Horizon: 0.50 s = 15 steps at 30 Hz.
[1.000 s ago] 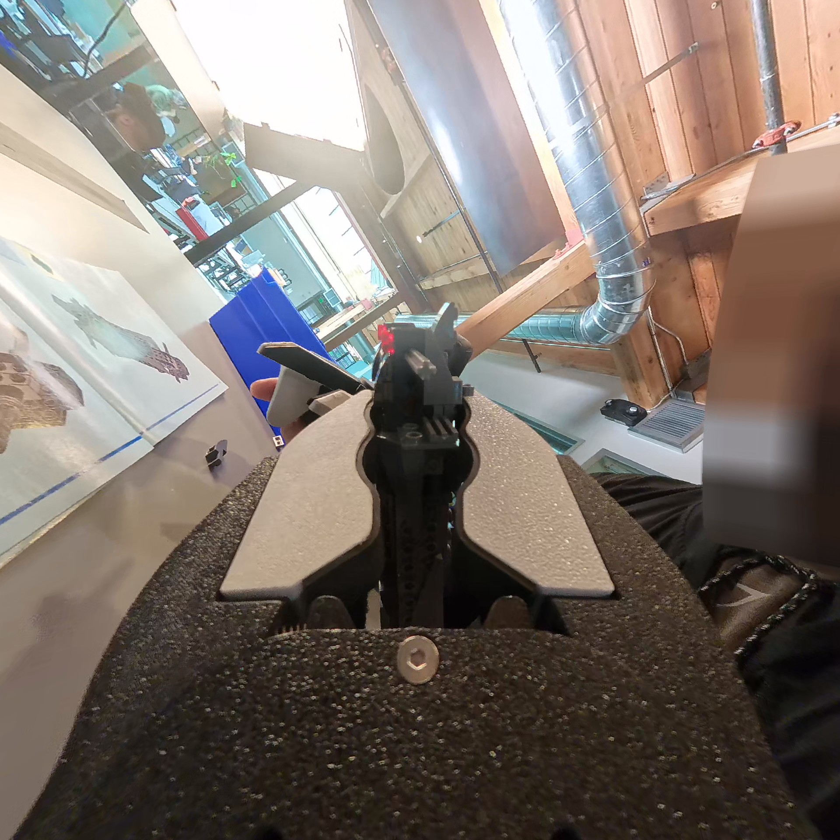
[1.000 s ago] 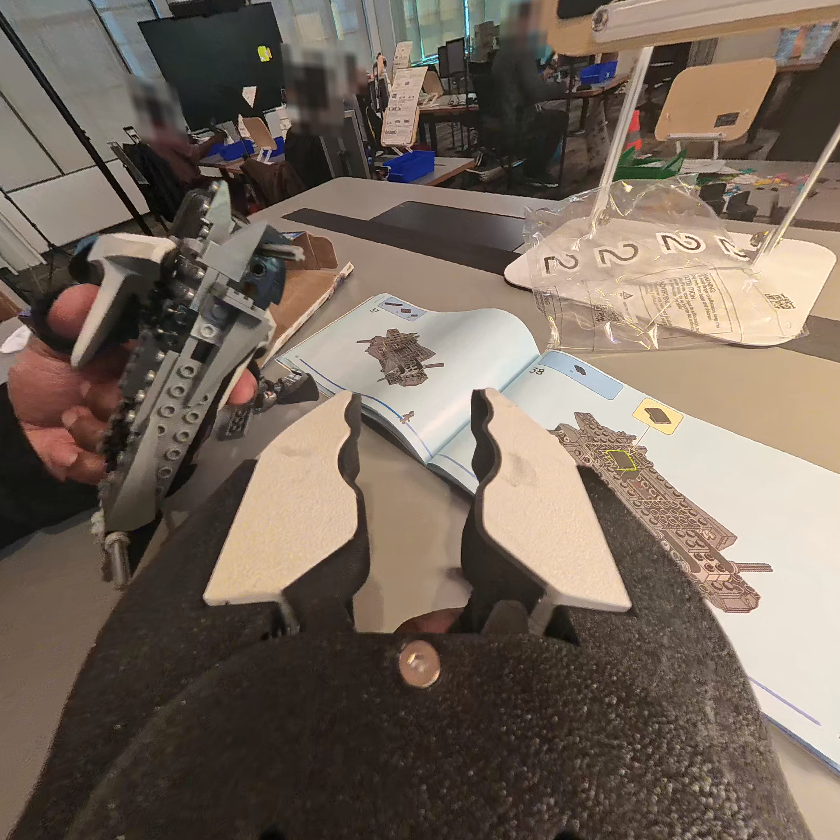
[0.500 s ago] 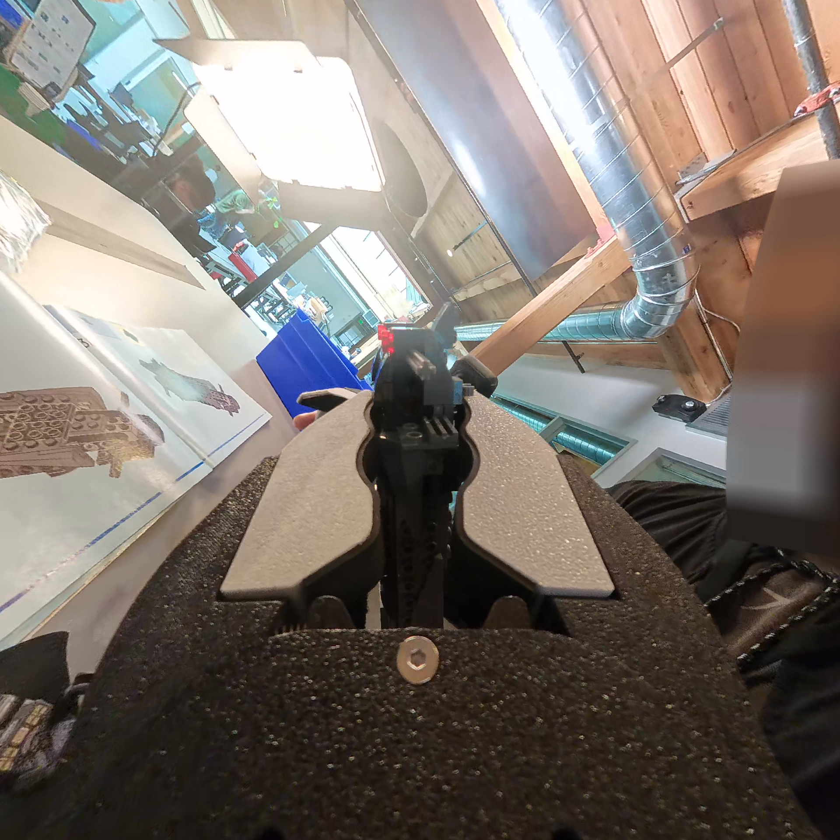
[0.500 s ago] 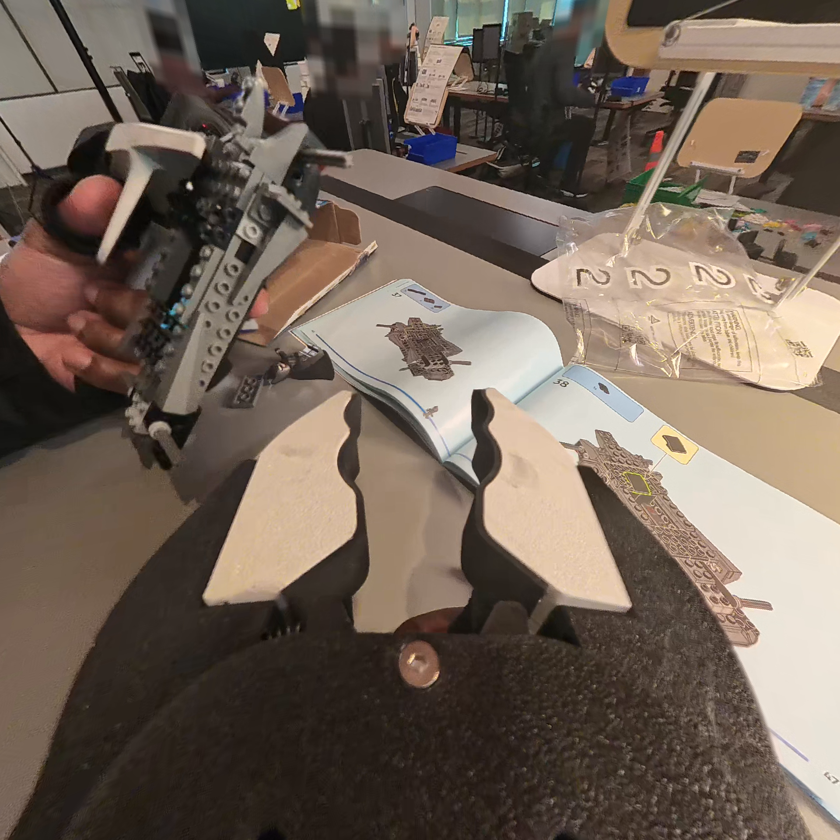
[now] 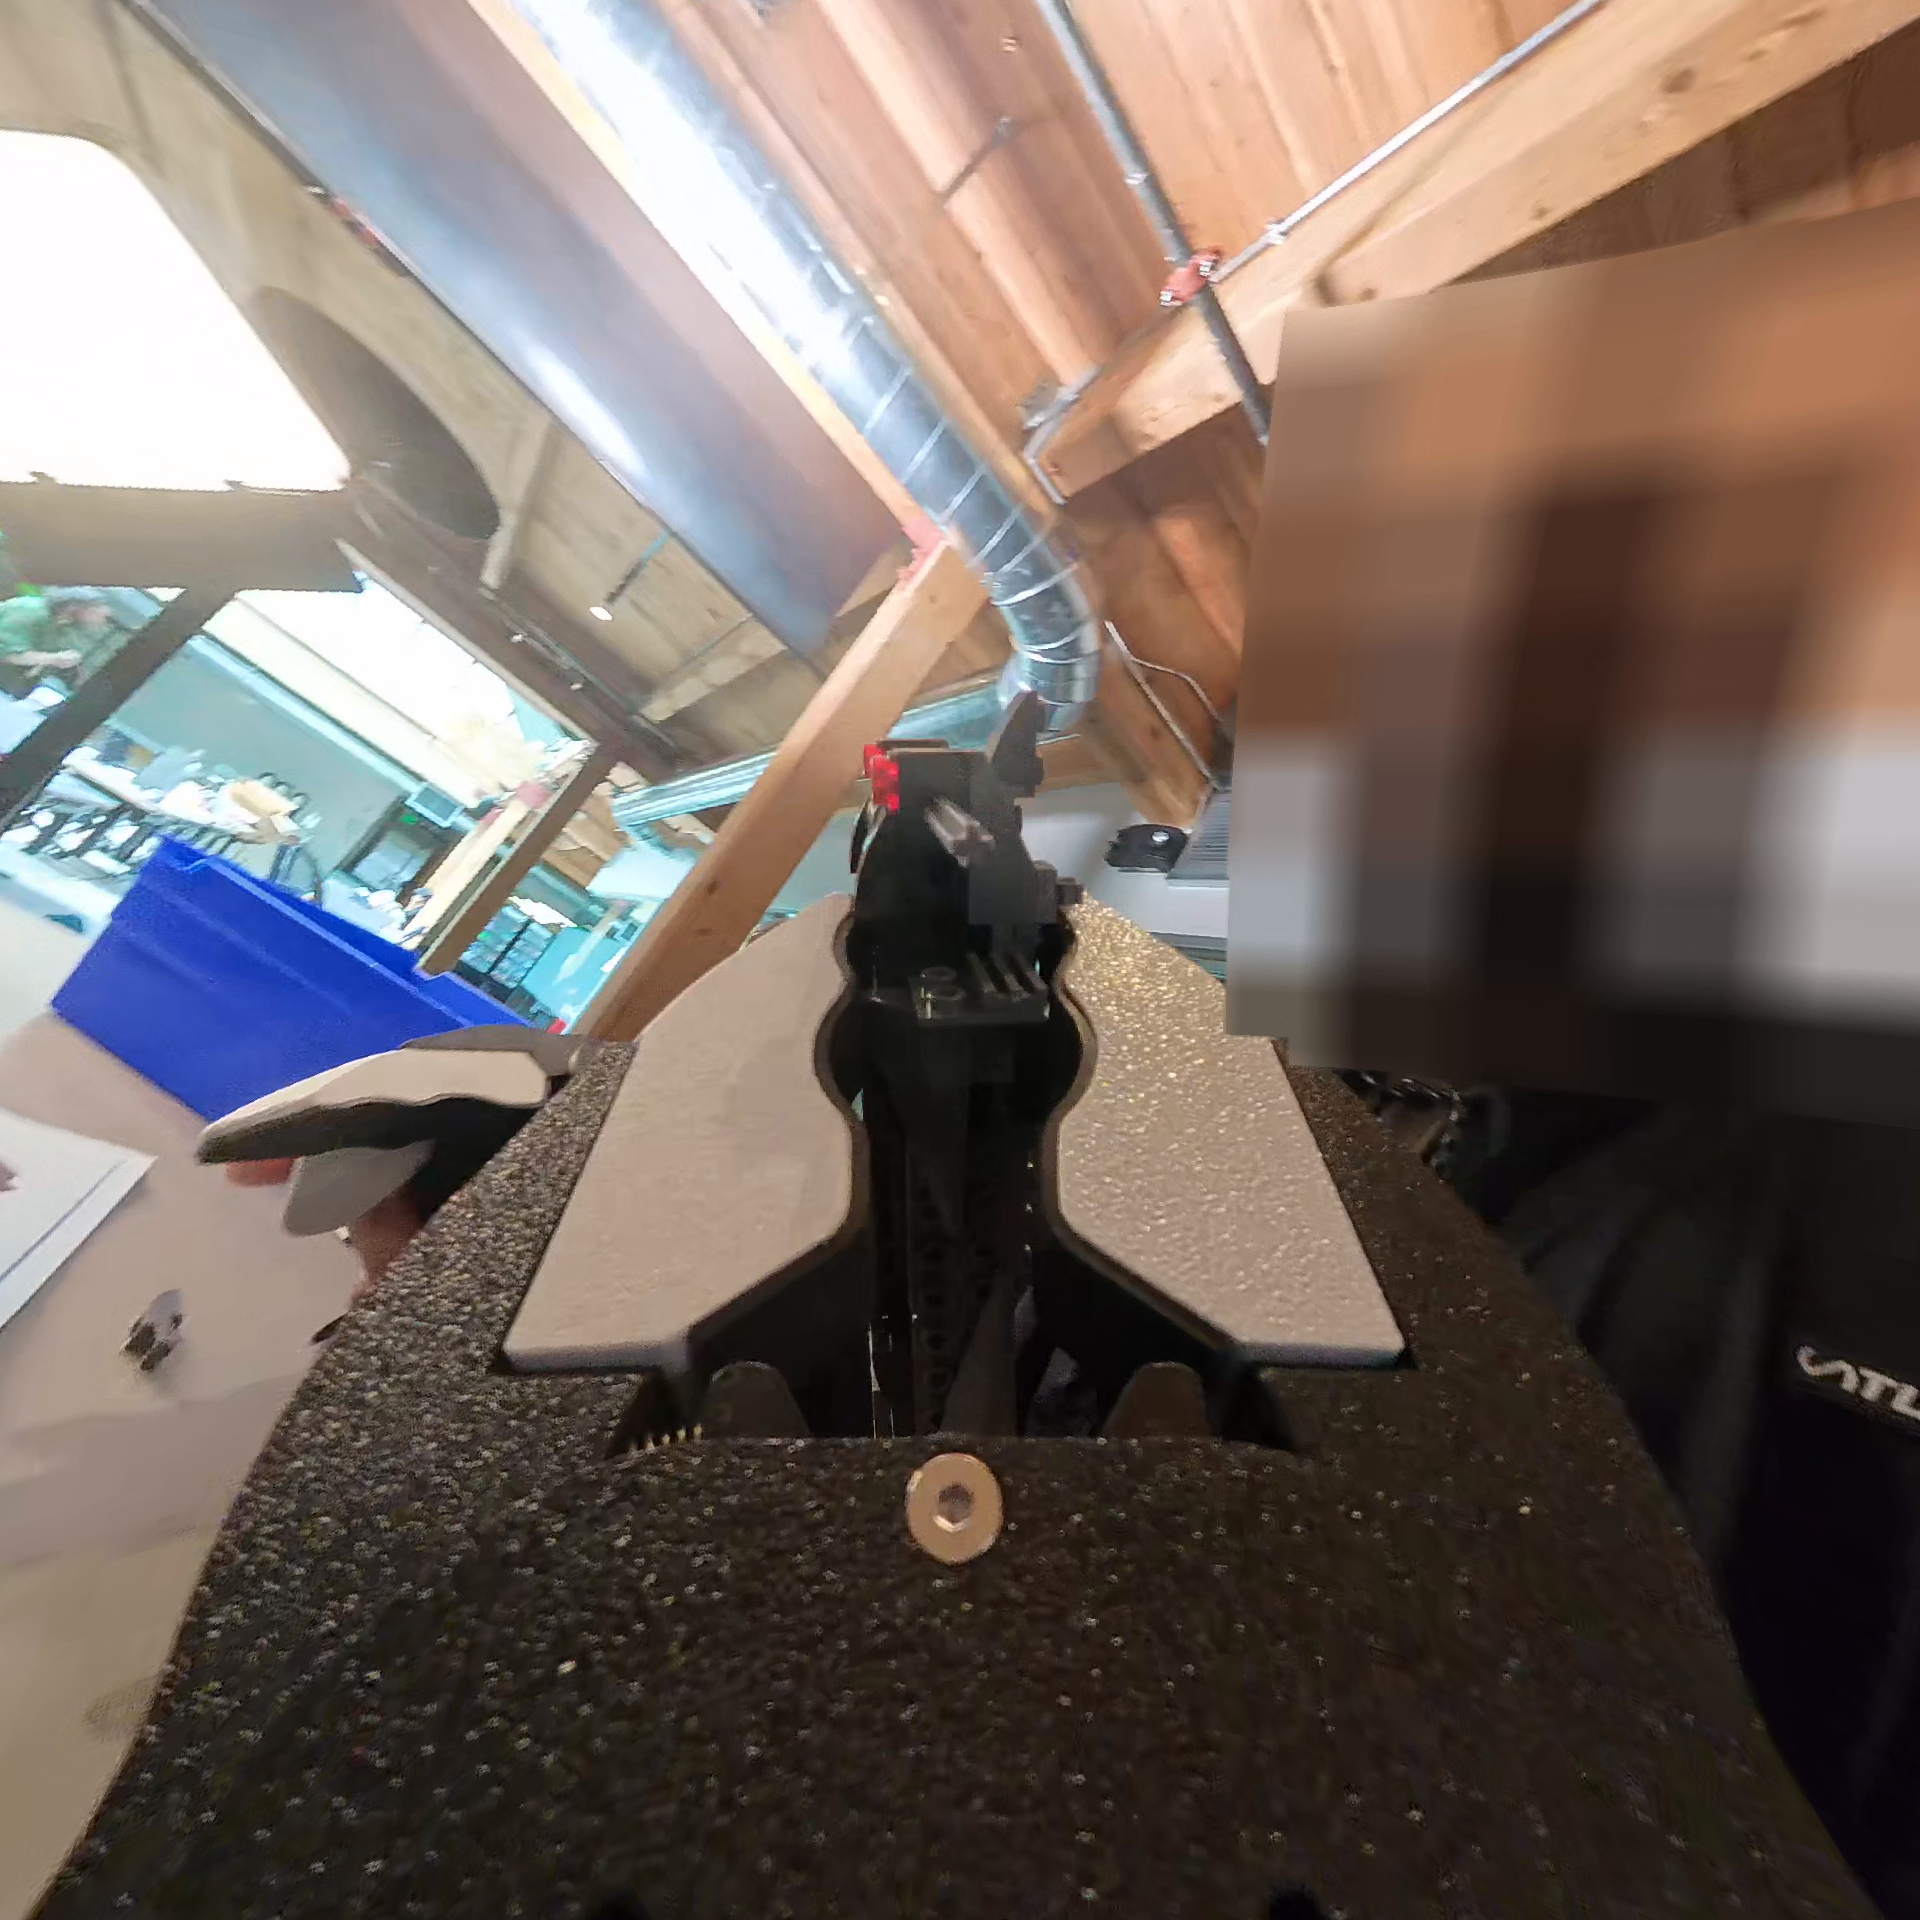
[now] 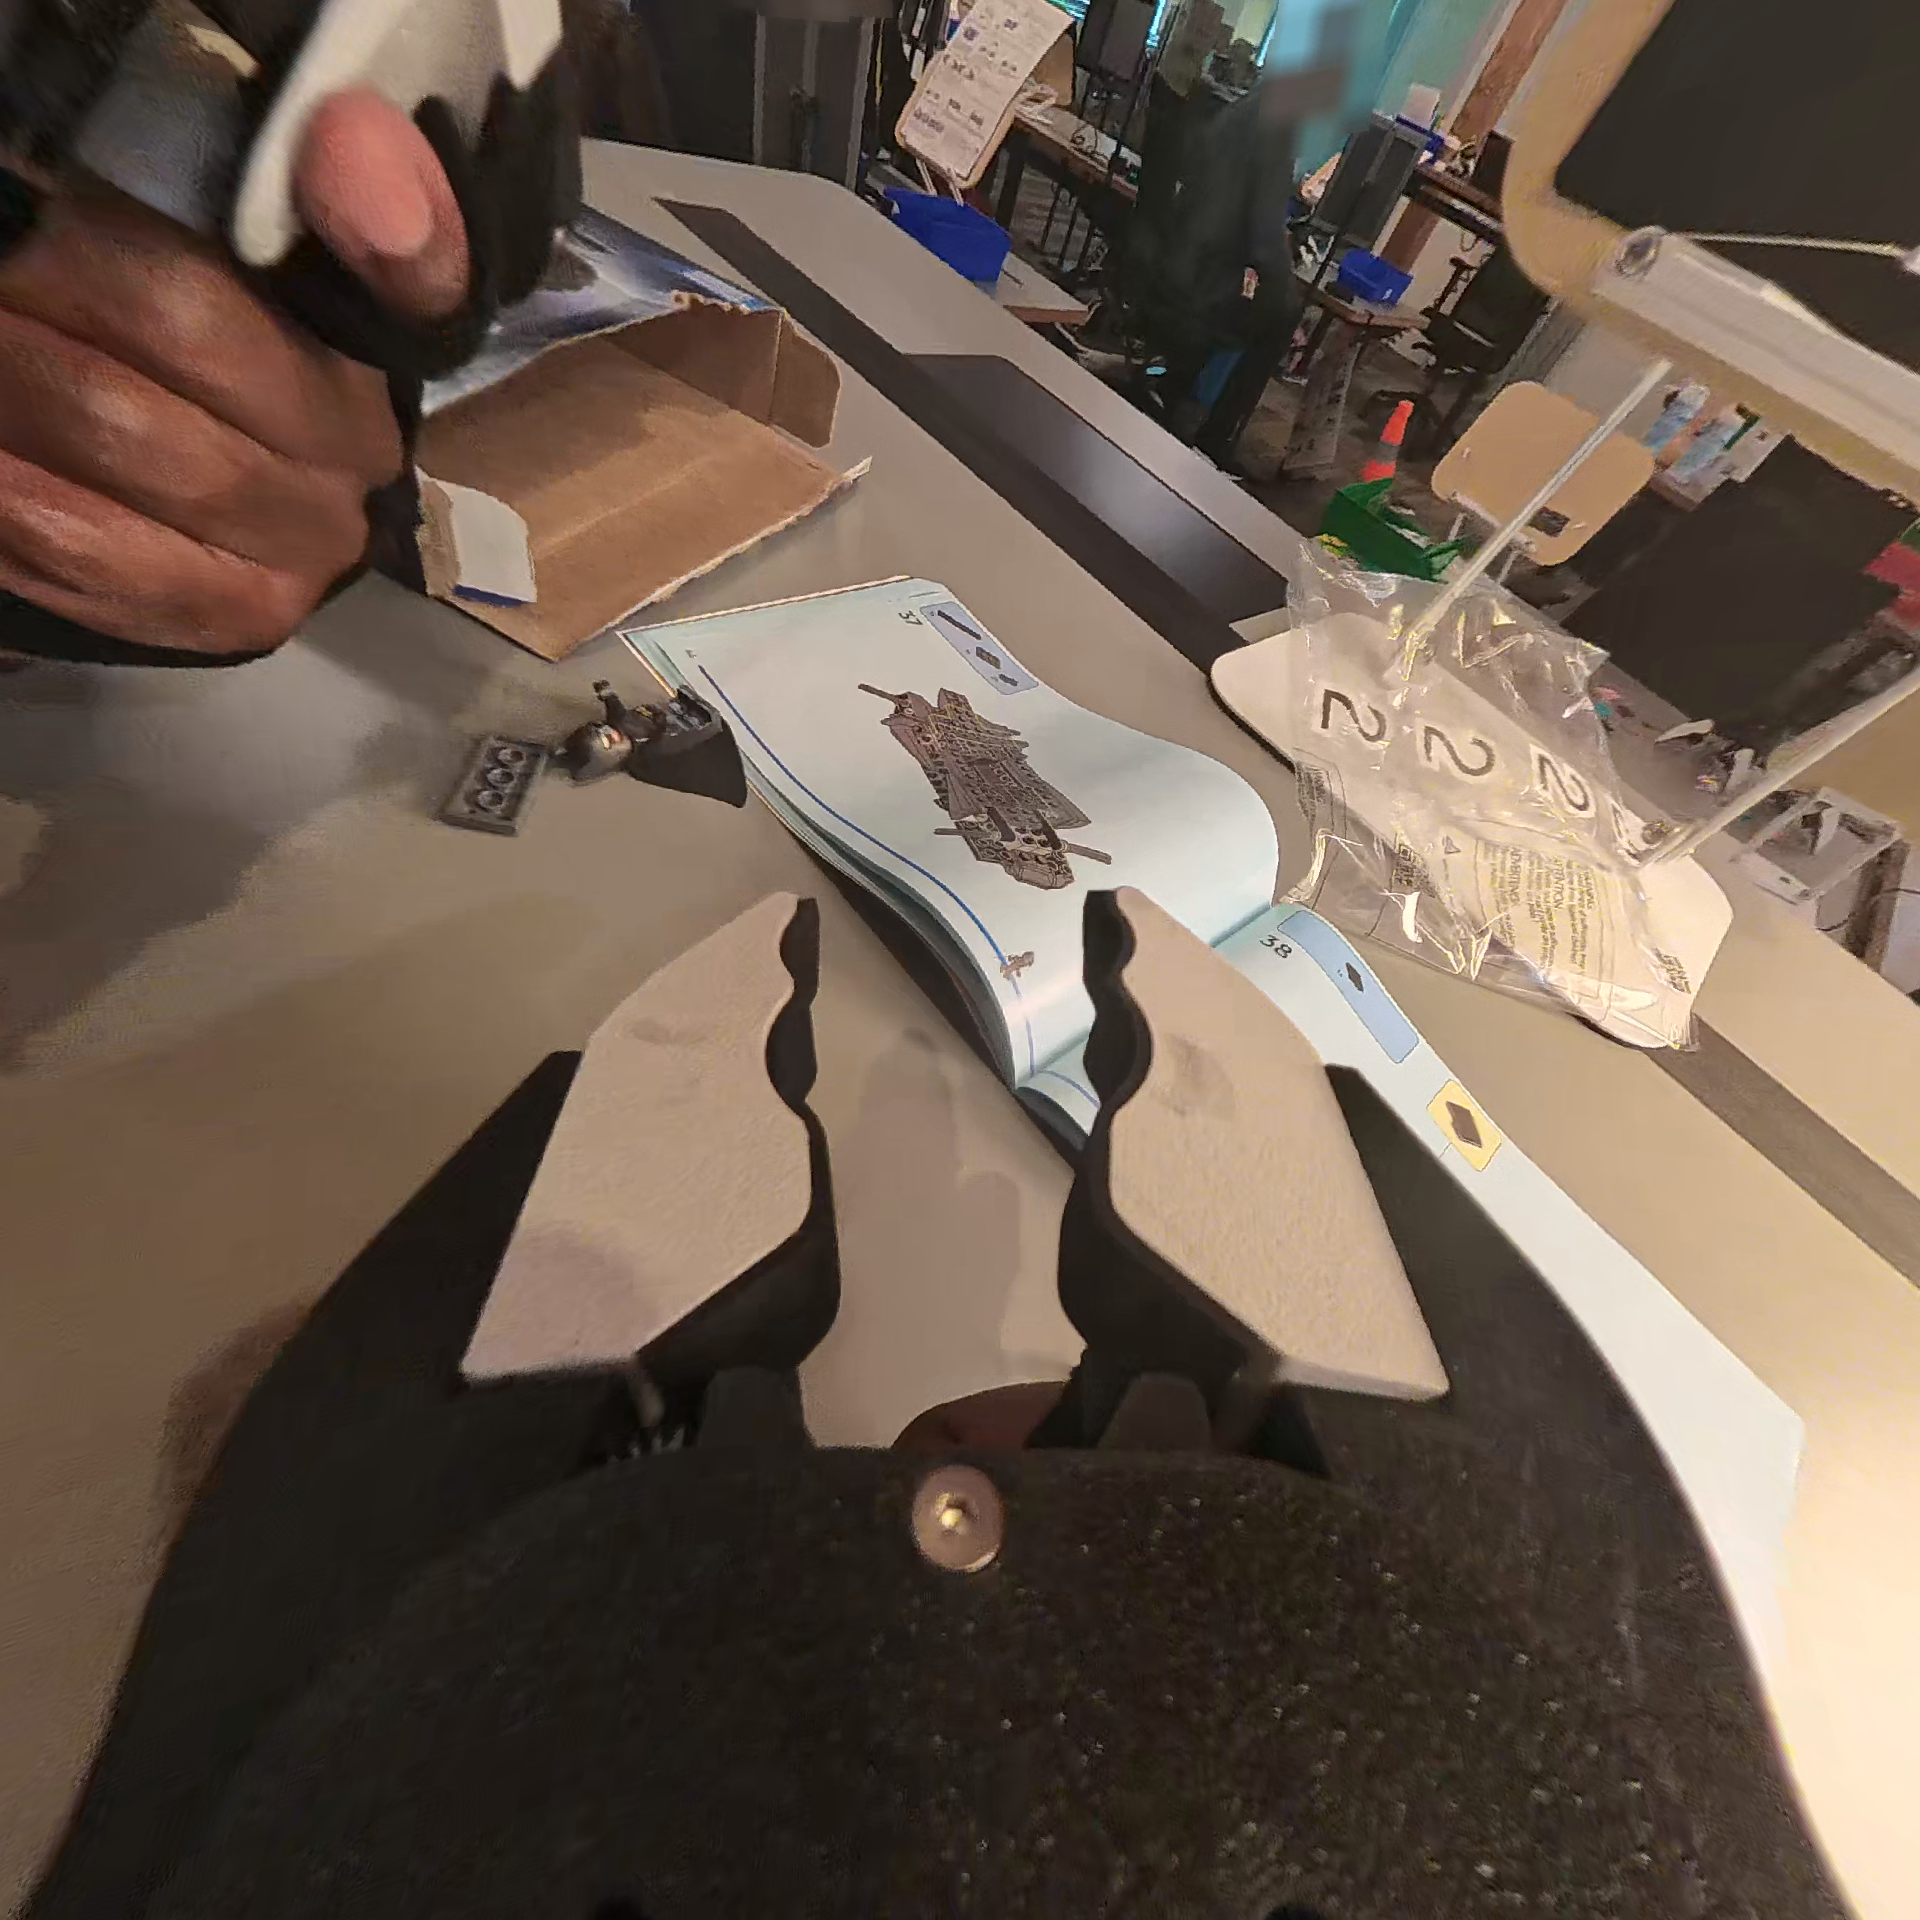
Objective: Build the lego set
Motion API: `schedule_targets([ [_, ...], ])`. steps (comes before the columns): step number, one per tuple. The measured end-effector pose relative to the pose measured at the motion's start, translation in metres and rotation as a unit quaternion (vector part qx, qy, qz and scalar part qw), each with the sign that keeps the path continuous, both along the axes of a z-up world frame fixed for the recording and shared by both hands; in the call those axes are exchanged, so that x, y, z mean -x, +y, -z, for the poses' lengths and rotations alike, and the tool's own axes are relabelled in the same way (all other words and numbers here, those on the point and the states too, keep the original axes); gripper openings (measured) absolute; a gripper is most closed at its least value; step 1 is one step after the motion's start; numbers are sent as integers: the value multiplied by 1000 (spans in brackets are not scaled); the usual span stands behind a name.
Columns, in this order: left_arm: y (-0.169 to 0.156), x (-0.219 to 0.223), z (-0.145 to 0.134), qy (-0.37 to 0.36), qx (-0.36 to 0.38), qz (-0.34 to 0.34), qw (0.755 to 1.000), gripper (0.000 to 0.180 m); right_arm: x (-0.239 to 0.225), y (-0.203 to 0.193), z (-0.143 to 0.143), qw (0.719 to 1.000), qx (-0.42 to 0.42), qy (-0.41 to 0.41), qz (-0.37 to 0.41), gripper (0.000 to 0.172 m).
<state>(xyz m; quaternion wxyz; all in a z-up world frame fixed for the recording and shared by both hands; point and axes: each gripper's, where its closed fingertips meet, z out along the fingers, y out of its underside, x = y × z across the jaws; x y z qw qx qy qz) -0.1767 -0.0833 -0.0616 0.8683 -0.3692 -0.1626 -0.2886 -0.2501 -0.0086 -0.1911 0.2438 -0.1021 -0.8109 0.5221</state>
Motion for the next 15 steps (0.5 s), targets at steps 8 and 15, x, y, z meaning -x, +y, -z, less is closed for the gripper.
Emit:
schedule_targets([
  [8, -10, -22, -14, 62, -48, 24, 997, 31, 2, 2, 1, 1000, -6, 9, 13, 48],
  [15, -10, -27, -17, 73, -58, 33, 995, 31, 1, 2, 3, 1000, -16, 17, 13, 48],
])
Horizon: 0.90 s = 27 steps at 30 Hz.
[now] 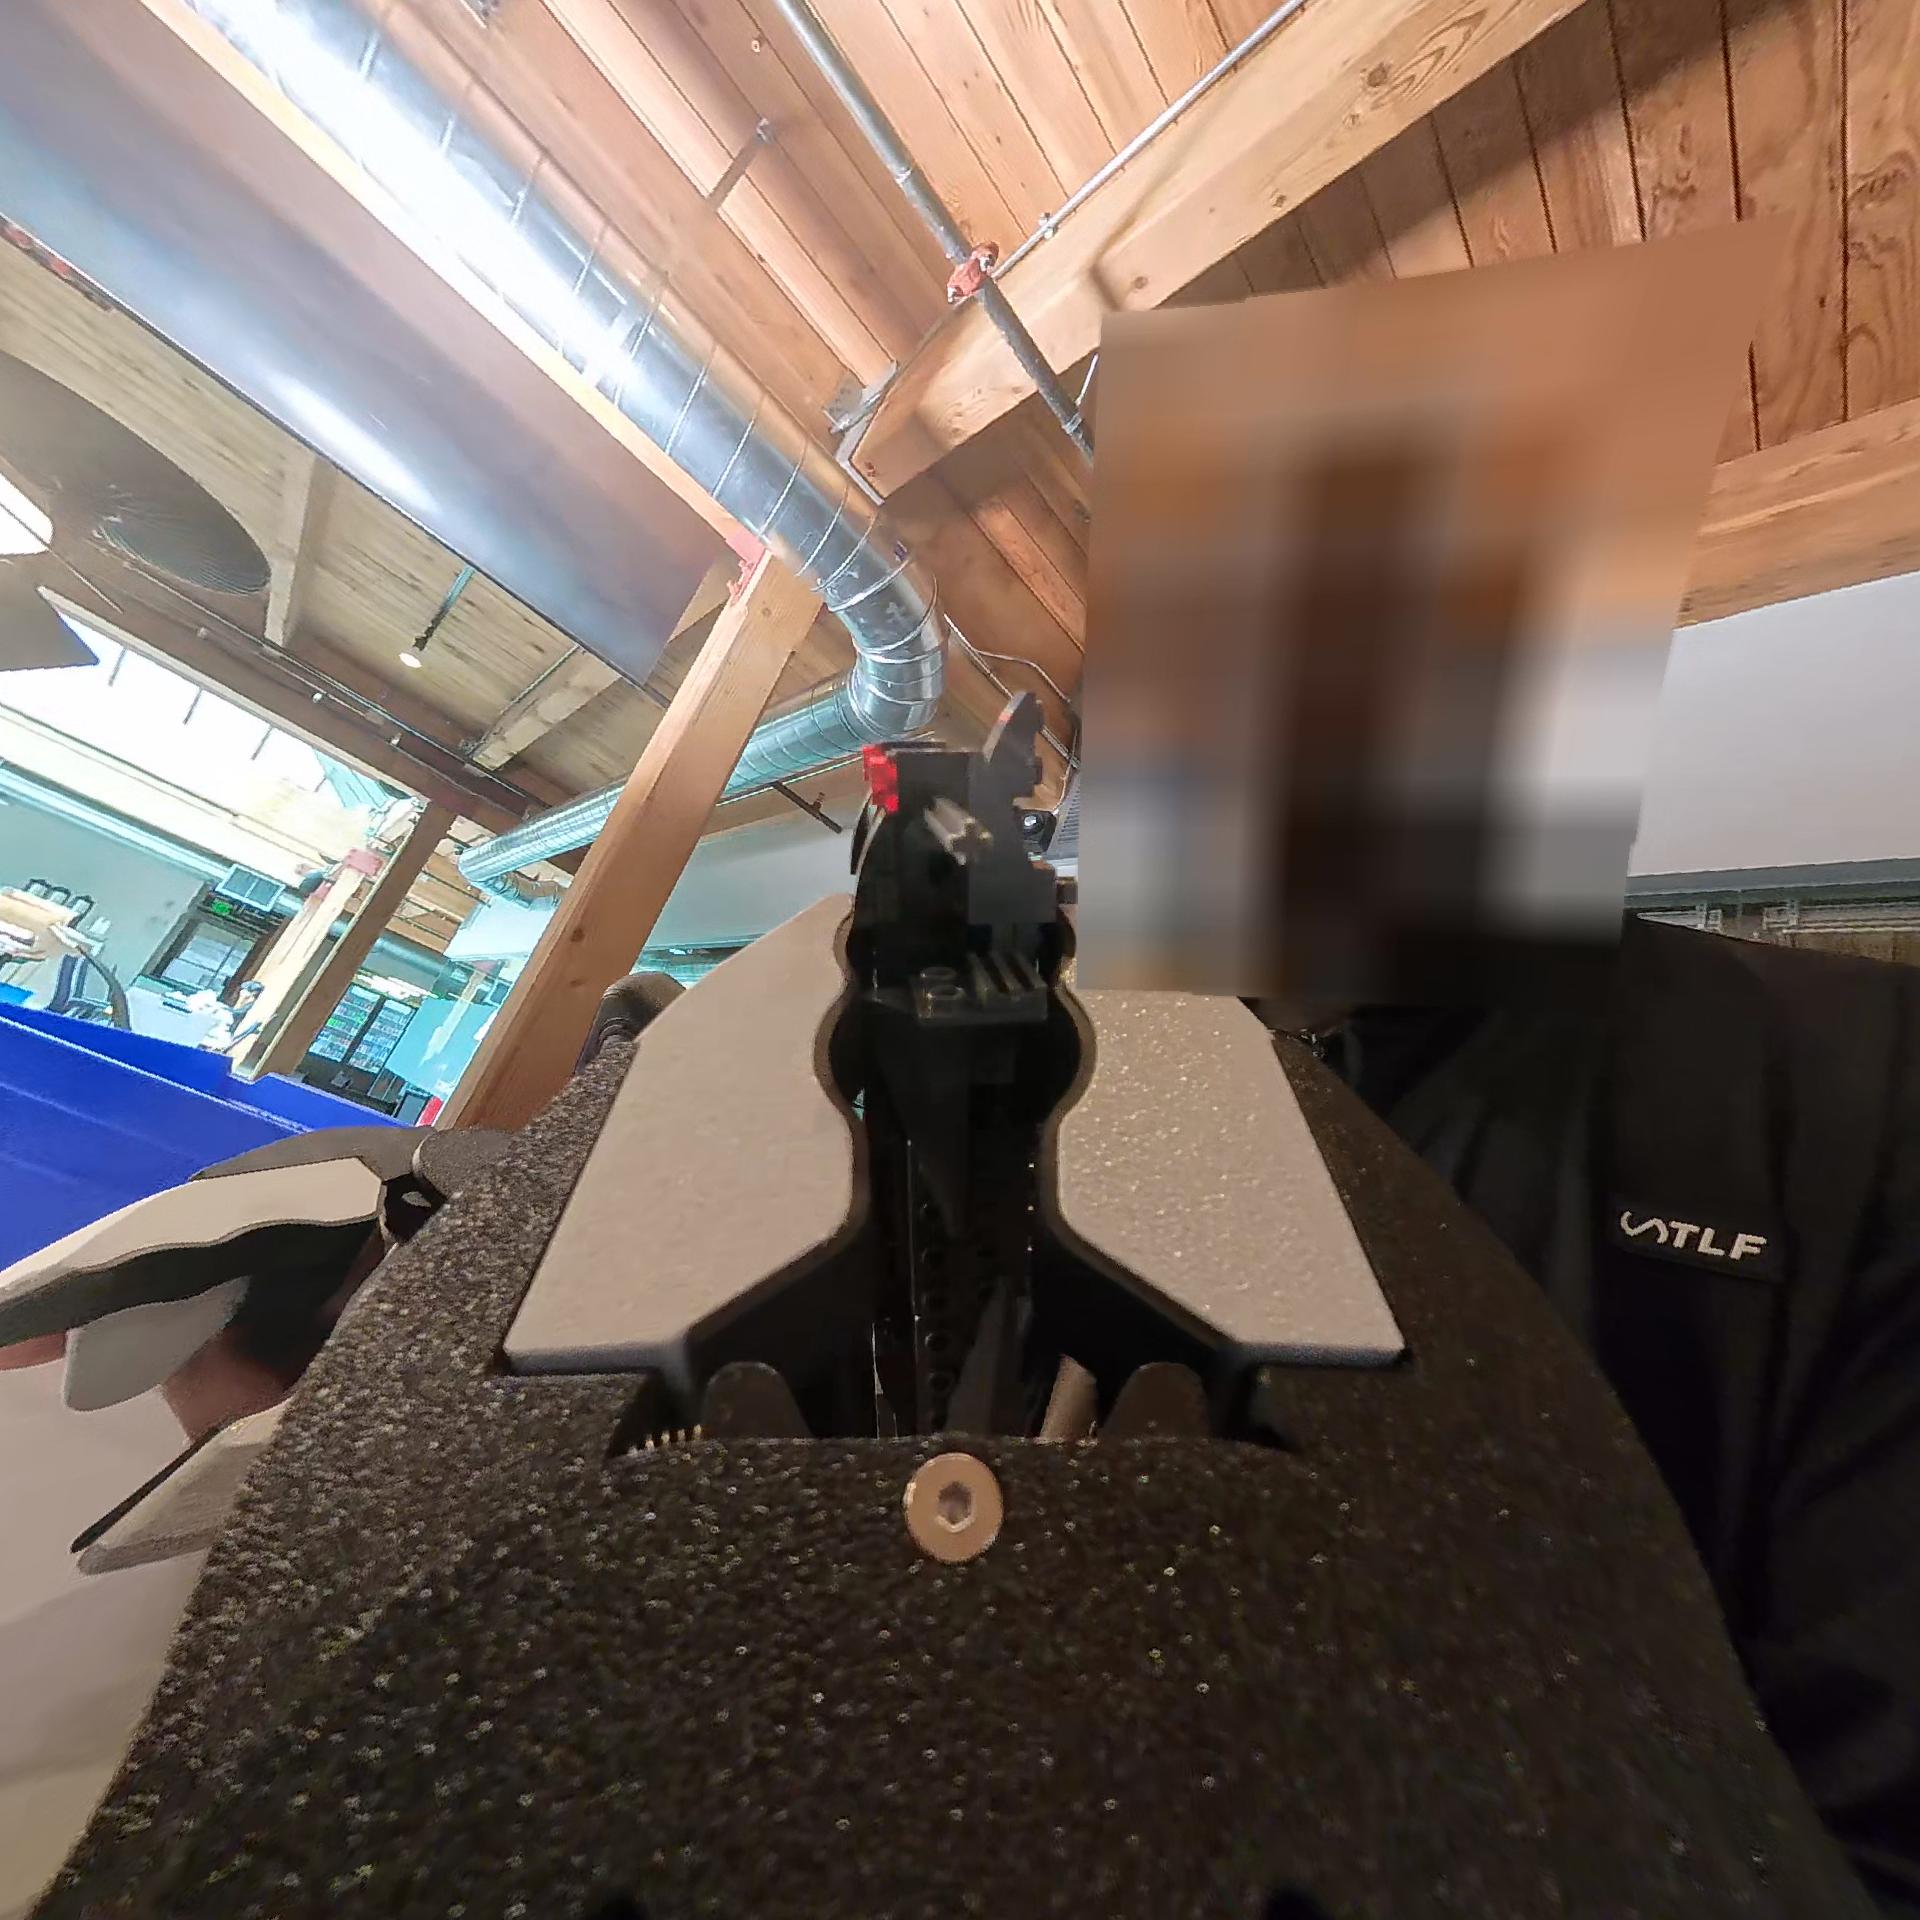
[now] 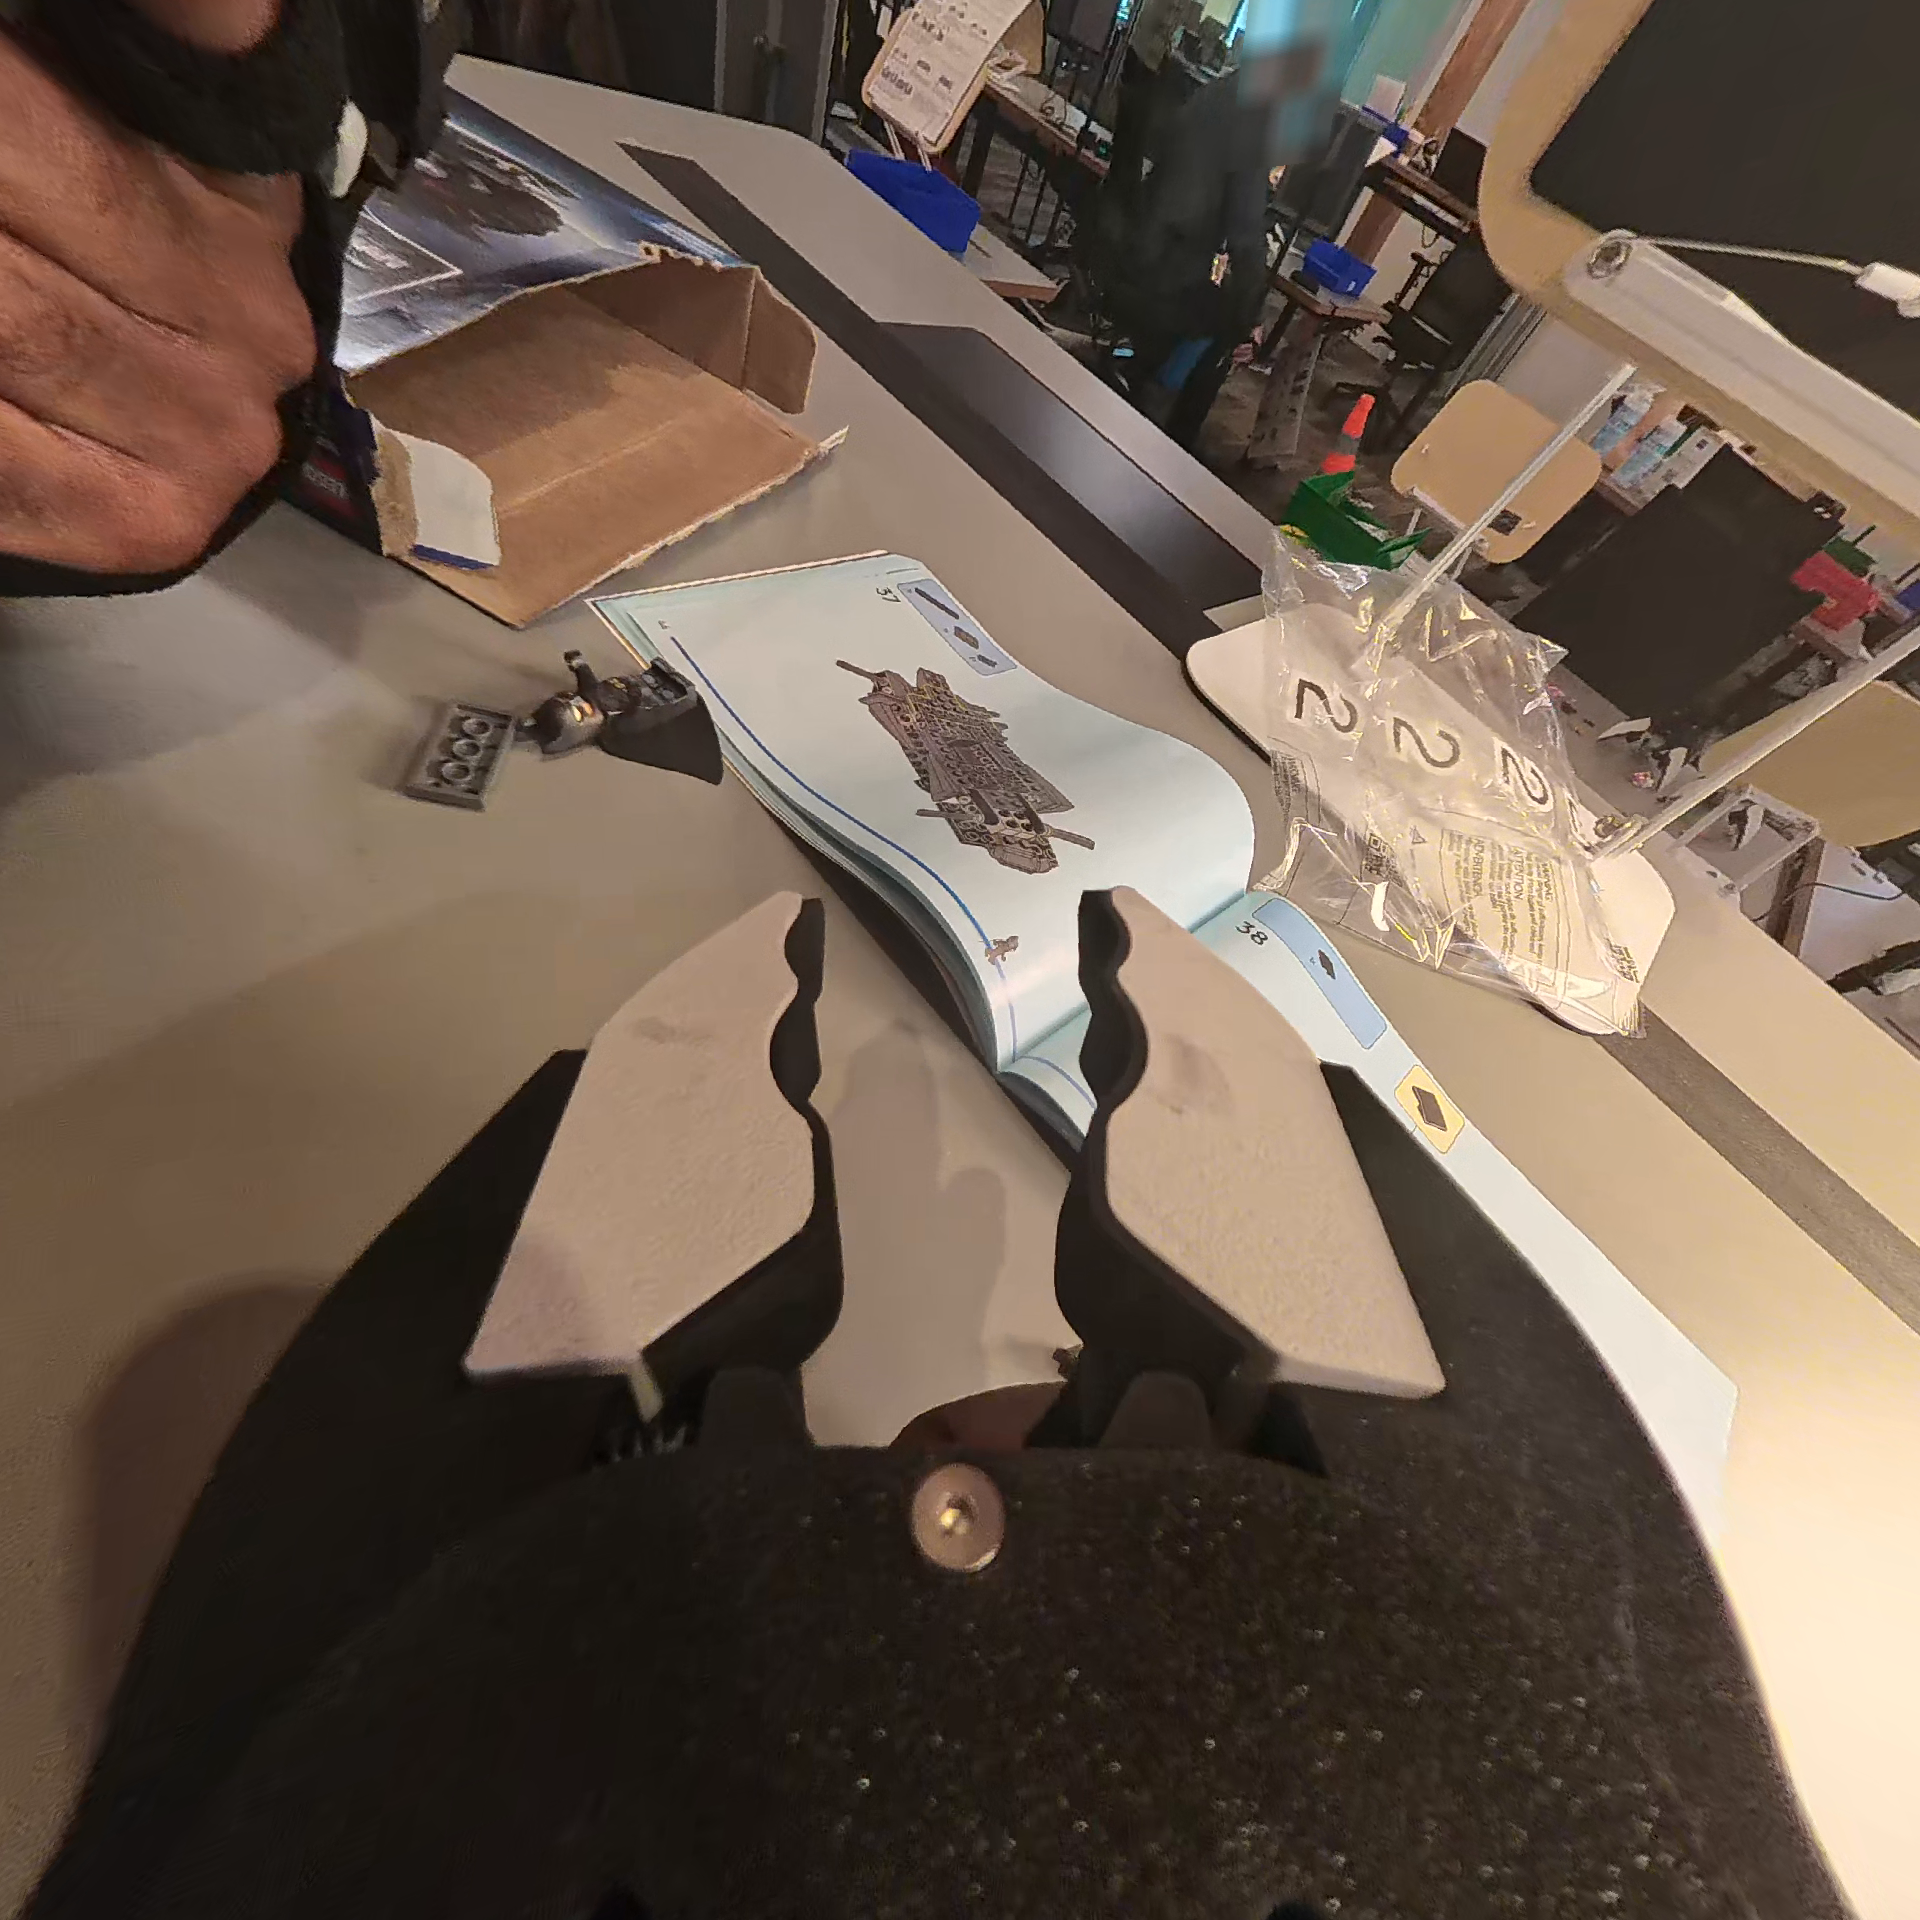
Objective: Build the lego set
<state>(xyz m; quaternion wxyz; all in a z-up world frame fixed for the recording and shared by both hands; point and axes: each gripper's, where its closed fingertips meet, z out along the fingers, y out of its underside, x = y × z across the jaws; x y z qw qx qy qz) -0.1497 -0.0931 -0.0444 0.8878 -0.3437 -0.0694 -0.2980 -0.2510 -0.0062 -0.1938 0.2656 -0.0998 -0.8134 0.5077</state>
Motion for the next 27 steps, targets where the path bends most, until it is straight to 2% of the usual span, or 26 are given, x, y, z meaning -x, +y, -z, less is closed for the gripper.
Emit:
schedule_targets([
  [22, 1, -3, -1, 10, 7, -1, 1000, 31, -1, 1, 2, 1000, -8, 0, -2, 48],
  [25, 2, 4, 1, 0, 20, -23, 1000, 31, -1, 1, 4, 1000, -13, -1, -1, 47],
  [27, -3, 16, 2, -24, 39, -63, 997, 31, -1, 2, 6, 1000, -22, -1, -2, 47],
])
